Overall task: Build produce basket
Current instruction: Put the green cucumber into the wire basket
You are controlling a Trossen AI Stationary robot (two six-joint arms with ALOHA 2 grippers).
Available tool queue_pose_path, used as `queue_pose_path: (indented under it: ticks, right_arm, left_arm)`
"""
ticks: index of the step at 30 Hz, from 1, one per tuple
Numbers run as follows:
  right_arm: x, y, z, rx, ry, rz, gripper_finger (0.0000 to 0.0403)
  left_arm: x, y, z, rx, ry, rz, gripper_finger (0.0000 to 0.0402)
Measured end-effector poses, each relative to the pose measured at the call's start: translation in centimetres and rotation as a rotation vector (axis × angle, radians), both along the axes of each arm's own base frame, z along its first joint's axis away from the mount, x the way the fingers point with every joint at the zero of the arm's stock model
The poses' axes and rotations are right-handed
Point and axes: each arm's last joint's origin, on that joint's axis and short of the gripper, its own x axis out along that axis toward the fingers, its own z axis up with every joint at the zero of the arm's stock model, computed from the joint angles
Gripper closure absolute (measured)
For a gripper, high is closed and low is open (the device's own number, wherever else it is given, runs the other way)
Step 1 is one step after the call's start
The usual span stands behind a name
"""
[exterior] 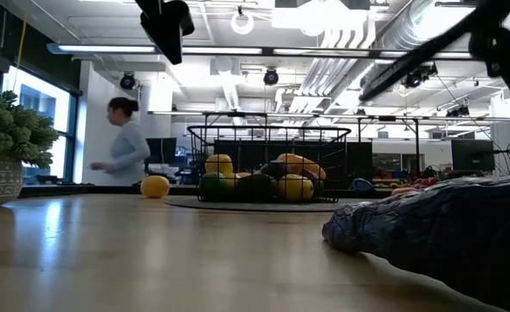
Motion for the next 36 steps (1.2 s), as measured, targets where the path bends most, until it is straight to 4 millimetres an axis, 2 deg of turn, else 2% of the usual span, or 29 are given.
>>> queue_pose_path:
  ticks: [10, 18, 27, 31, 36]
  right_arm:
    - [-0.1, -1.7, 4.5, -0.097, -0.231, 0.029, 0.0316]
    - [0.3, -4.6, 8.3, -0.221, -0.432, 0.041, 0.0317]
    - [1.1, -9.6, 11.8, -0.388, -0.530, 0.083, 0.0317]
    - [1.4, -12.7, 13.5, -0.485, -0.545, 0.097, 0.0318]
    - [1.3, -17.0, 15.7, -0.622, -0.546, 0.122, 0.0318]
  left_arm:
    - [-0.2, 0.2, 2.0, 0.056, -0.063, -0.022, 0.0055]
    - [-1.2, 0.7, 3.4, 0.184, -0.110, -0.006, 0.0055]
    - [-2.8, 1.4, 5.5, 0.351, -0.190, 0.069, 0.0055]
    - [-3.3, 2.0, 6.2, 0.430, -0.227, 0.132, 0.0055]
    - [-3.4, 3.1, 6.5, 0.444, -0.238, 0.211, 0.0055]
